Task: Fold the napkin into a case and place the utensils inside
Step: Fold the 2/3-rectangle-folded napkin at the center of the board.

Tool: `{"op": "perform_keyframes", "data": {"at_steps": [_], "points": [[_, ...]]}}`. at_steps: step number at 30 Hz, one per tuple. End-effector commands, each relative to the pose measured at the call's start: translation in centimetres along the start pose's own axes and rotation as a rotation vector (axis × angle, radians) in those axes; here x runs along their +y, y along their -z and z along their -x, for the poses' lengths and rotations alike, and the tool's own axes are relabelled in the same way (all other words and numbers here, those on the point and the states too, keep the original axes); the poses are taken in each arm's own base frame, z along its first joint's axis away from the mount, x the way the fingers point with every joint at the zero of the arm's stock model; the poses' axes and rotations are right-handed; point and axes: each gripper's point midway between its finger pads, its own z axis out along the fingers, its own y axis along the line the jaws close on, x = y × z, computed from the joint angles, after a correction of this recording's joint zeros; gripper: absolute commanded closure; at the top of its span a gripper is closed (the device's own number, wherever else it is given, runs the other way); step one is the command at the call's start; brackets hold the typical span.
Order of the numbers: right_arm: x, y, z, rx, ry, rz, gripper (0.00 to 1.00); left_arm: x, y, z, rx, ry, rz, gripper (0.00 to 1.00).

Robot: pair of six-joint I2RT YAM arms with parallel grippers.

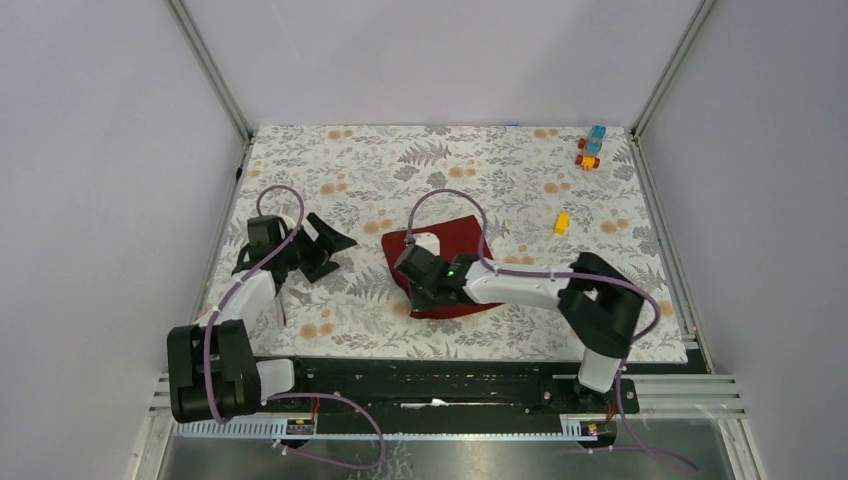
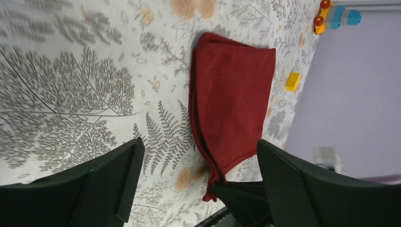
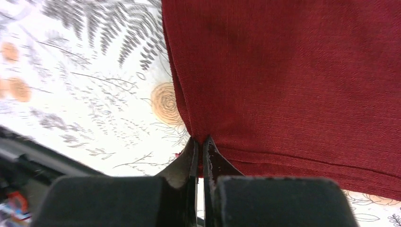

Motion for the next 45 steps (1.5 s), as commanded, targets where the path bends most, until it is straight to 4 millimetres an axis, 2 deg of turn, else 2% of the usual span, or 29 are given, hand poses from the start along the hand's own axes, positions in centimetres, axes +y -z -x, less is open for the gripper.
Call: {"op": "perform_keyframes", "data": {"at_steps": [1,8,14,20,24,26,30,33,38,45], "points": [[3.5,3.6,4.2,-0.141,-0.116,0.265,1.00,-2.9,-1.3,-0.3,0.005,0.090,-0.196,0.06],[2.7,5.1,4.8,-0.175,-0.189,0.375,1.00,-2.5,-5.1,-3.5,0.080,0.182,-0.199,0.06],[1.6,5.8,4.9,-0.176,-0.254,0.451,1.00,-1.8,-7.6,-4.1,0.059,0.210,-0.153,0.08],[0.9,6.2,4.7,-0.176,-0.290,0.504,1.00,-0.8,-11.0,-4.6,0.098,0.236,-0.126,0.24],[0.3,6.5,4.8,-0.179,-0.299,0.522,1.00,-0.8,-12.6,-4.5,0.097,0.218,-0.105,0.33],[0.0,6.5,4.7,-0.176,-0.306,0.531,1.00,-0.7,-13.0,-4.4,0.089,0.198,-0.083,0.42],[-0.6,6.5,4.1,-0.168,-0.327,0.555,1.00,-1.7,-13.4,-3.8,0.057,0.131,-0.045,0.59],[-1.3,6.4,3.4,-0.149,-0.354,0.567,1.00,-3.2,-13.6,-3.3,0.019,0.012,0.029,0.70],[-3.8,5.5,1.7,-0.052,-0.459,0.582,1.00,-6.0,-14.5,-3.9,-0.012,-0.198,0.165,0.72],[-7.5,4.3,-0.3,0.037,-0.543,0.582,1.00,-8.3,-17.5,-6.5,0.036,-0.320,0.266,0.77]]}}
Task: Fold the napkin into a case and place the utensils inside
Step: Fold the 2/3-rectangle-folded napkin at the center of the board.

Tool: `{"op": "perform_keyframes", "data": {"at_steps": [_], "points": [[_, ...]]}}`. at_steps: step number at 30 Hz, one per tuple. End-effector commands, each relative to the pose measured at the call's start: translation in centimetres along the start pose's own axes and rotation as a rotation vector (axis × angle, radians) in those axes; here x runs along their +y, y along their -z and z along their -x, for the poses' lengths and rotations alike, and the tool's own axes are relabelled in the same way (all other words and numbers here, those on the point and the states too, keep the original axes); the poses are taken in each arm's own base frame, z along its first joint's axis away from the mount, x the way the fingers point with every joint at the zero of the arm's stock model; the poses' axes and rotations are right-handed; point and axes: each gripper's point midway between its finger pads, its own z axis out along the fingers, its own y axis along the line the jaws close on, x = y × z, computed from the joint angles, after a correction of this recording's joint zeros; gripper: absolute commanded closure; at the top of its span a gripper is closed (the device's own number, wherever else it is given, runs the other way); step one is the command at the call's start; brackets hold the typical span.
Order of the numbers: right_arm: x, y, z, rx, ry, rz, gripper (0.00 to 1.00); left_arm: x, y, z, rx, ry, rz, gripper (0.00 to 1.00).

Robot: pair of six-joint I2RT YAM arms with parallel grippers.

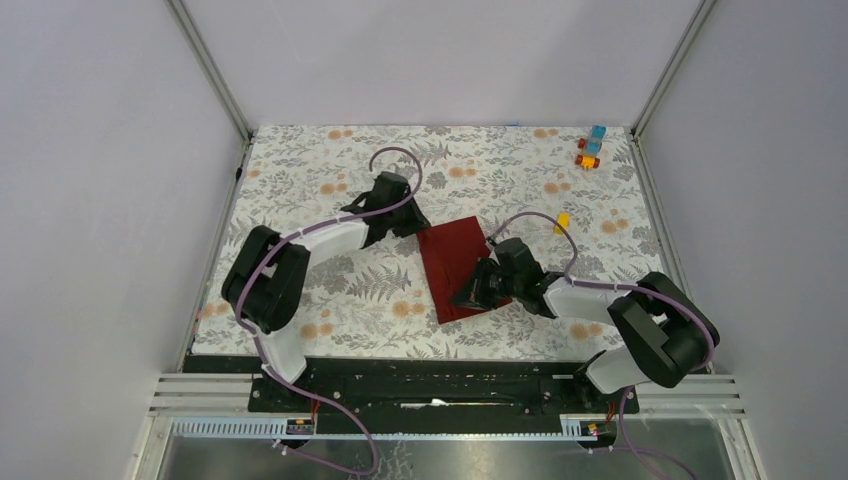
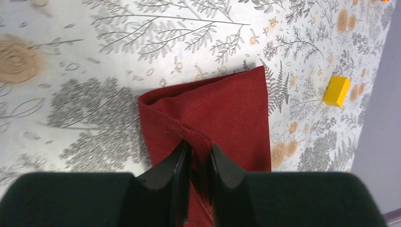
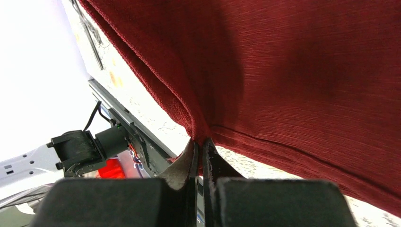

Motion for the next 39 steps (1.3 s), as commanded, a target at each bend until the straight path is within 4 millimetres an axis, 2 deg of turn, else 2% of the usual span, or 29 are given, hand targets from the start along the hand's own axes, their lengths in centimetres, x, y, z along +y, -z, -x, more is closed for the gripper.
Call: {"op": "perform_keyframes", "data": {"at_steps": [1,5,9,12,16,21,23,26,30,32,36,37,39], "points": [[-0.3,1.0,-0.1,0.053,-0.029,0.066,1.00,0.9,-1.9,-0.6,0.005,-0.088,0.150,0.76],[-1.8,1.2,0.4,0.064,-0.020,0.056,1.00,-0.8,-3.5,-1.1,0.029,-0.119,0.166,0.76],[-2.9,1.1,0.7,0.083,-0.010,0.048,1.00,-1.0,-4.5,-1.3,0.037,-0.132,0.186,0.74],[-3.5,1.0,0.7,0.096,-0.007,0.041,1.00,-1.5,-4.6,-1.3,0.047,-0.141,0.176,0.68],[-4.0,0.8,0.3,0.109,-0.009,0.034,1.00,-2.5,-4.4,-1.5,0.072,-0.145,0.136,0.52],[-4.3,0.7,0.3,0.105,-0.016,0.026,1.00,-5.0,-2.5,-2.0,0.113,-0.184,0.031,0.29],[-4.6,0.7,0.4,0.096,-0.007,0.009,1.00,-5.6,-1.3,-2.0,0.120,-0.203,-0.004,0.24],[-4.8,0.8,0.6,0.087,0.003,-0.002,1.00,-6.6,0.4,-1.6,0.108,-0.220,-0.063,0.21],[-4.9,0.9,0.9,0.074,0.021,-0.016,1.00,-6.3,1.0,-0.9,0.116,-0.165,-0.126,0.26],[-5.0,0.9,1.0,0.070,0.034,-0.024,1.00,-5.7,0.7,-0.5,0.125,-0.121,-0.160,0.35],[-5.2,0.9,1.4,0.062,0.067,-0.043,1.00,-5.1,-0.9,-0.4,0.164,-0.058,-0.215,0.60],[-5.2,0.9,1.6,0.060,0.075,-0.045,1.00,-5.1,-1.4,-0.6,0.179,-0.052,-0.230,0.65],[-5.1,0.8,1.9,0.057,0.090,-0.041,1.00,-5.3,-2.3,-0.8,0.194,-0.038,-0.259,0.67]]}}
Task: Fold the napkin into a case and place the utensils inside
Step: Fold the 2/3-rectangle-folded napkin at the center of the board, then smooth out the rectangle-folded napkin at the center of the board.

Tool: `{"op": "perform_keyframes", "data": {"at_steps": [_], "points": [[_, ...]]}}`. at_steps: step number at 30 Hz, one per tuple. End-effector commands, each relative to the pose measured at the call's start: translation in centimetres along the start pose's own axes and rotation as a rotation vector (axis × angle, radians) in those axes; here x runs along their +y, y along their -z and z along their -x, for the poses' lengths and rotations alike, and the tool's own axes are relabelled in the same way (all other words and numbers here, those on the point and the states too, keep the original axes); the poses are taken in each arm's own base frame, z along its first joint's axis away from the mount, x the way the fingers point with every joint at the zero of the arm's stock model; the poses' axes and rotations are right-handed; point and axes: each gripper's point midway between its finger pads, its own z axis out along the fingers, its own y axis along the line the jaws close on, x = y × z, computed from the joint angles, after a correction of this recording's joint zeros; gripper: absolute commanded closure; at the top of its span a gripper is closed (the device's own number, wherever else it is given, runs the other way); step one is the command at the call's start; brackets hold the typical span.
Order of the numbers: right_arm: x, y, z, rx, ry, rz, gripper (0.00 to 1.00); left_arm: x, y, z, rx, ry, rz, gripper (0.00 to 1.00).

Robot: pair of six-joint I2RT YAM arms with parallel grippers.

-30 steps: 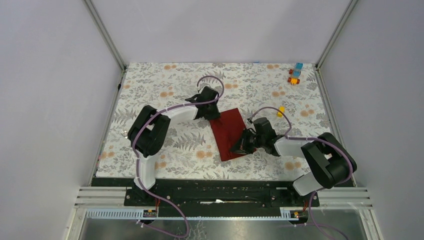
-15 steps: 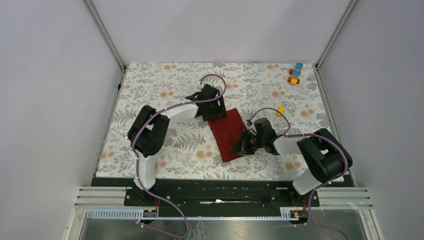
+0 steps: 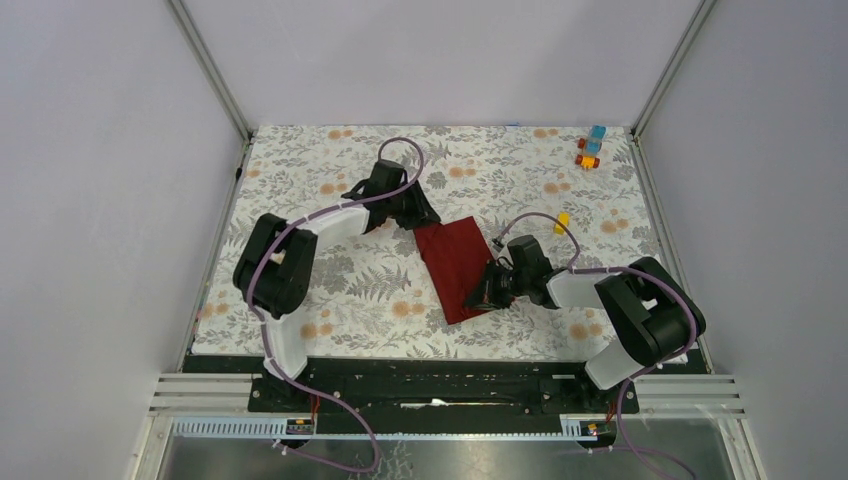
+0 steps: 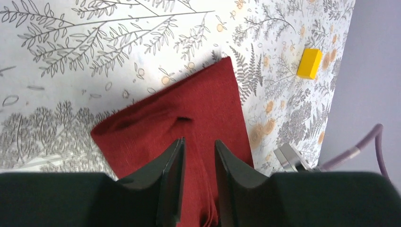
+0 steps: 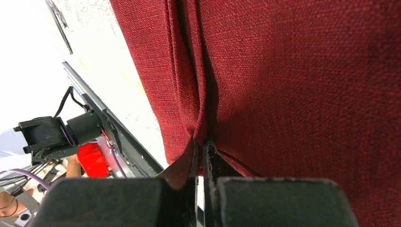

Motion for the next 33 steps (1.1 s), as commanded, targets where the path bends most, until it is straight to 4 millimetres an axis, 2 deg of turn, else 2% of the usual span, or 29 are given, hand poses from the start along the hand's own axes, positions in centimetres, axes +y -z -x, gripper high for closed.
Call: {"op": "perform_keyframes", "data": {"at_steps": [1,5,15,19,21,28,30,33], "points": [[0.1,0.2,1.4,-0.032,0.066,-0.022,1.00,-1.7,-2.0,-0.1,0.034,0.015,-0.150,0.69],[-0.1,0.0,1.8,-0.031,0.075,-0.032,1.00,-0.9,-3.4,-0.5,0.038,0.034,-0.162,0.76],[-0.6,0.3,2.4,-0.019,0.129,-0.069,0.99,1.0,-6.2,-0.2,0.040,0.055,-0.139,0.80],[-1.1,1.7,3.7,-0.051,0.222,-0.169,0.88,1.9,-6.9,-0.4,0.046,0.065,-0.124,0.82],[-0.8,2.5,4.3,-0.071,0.260,-0.192,0.82,2.4,-7.0,-0.6,0.051,0.074,-0.120,0.83],[0.6,2.9,4.7,-0.070,0.337,-0.143,0.41,2.5,-6.1,-0.2,0.036,0.081,-0.126,0.83],[1.3,2.7,4.9,-0.069,0.351,-0.110,0.37,2.5,-5.9,-0.2,0.037,0.080,-0.130,0.83],[1.0,2.0,4.7,-0.040,0.335,-0.108,0.36,2.2,-5.7,0.0,0.031,0.076,-0.134,0.83]]}}
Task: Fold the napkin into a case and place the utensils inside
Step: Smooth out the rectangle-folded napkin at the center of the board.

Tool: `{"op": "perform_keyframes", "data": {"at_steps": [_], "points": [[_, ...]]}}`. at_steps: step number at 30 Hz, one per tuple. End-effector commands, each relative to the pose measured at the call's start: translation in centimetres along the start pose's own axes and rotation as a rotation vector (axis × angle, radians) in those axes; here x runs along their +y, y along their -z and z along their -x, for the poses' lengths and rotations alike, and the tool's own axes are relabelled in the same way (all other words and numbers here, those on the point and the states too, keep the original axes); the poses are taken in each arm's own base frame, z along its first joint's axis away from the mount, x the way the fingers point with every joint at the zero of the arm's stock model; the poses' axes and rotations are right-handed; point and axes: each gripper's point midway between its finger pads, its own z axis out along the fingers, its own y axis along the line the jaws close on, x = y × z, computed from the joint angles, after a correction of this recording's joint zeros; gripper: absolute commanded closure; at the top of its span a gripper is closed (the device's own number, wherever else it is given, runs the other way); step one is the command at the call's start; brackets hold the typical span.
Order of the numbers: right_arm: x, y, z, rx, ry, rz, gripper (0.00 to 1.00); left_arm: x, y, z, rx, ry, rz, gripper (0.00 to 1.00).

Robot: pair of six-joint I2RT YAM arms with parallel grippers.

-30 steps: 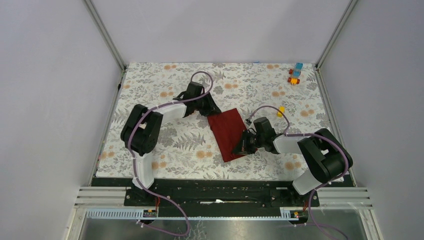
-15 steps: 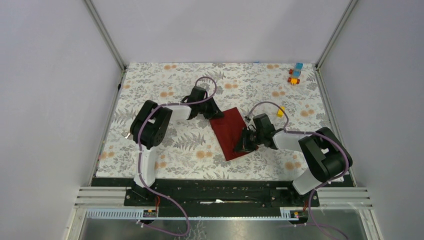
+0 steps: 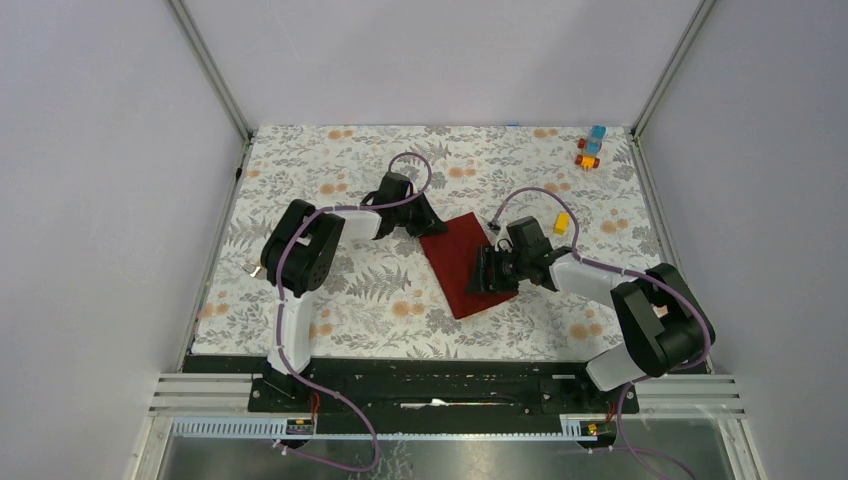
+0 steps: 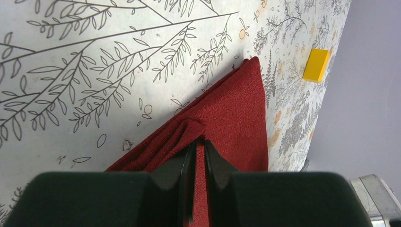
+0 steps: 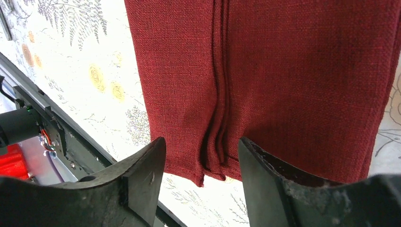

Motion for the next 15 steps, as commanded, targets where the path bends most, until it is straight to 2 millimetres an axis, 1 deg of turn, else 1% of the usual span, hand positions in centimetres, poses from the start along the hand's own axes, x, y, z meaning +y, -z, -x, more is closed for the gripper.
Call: {"op": "perform_keyframes", "data": {"at_steps": [1,3,5,8,9,11,12,13,14,15], "points": [[1.0,-0.3,1.9,-0.025,0.047,0.044,0.35,-0.9,0.8,1.2,-0.040,-0.024,-0.031,0.83],[0.7,-0.8,1.6,-0.016,0.037,0.042,0.36,-1.2,0.8,1.3,-0.036,-0.025,-0.041,0.83],[0.4,-1.1,1.6,-0.014,0.024,0.031,0.41,-1.5,0.9,1.3,-0.036,-0.030,-0.047,0.82],[0.3,-1.2,1.8,-0.019,0.016,0.020,0.57,-1.9,1.1,1.6,-0.041,-0.035,-0.056,0.82],[0.2,-1.1,1.9,-0.024,0.012,0.012,0.69,-2.0,1.0,1.6,-0.041,-0.038,-0.056,0.82],[-0.3,-0.8,2.4,-0.042,0.008,-0.028,0.86,-1.7,0.8,1.6,-0.035,-0.031,-0.060,0.82],[-0.9,-0.6,2.8,-0.059,0.000,-0.075,0.97,-1.1,0.6,1.6,-0.031,-0.014,-0.060,0.82],[-1.3,-0.3,2.9,-0.061,-0.006,-0.113,1.00,-0.6,0.4,1.6,-0.029,-0.006,-0.060,0.82],[-2.2,0.0,3.3,-0.083,-0.009,-0.170,1.00,-0.2,0.3,1.7,-0.028,0.001,-0.054,0.83],[-2.5,0.3,3.7,-0.102,-0.005,-0.193,1.00,0.3,0.2,1.8,-0.029,0.005,-0.049,0.83]]}}
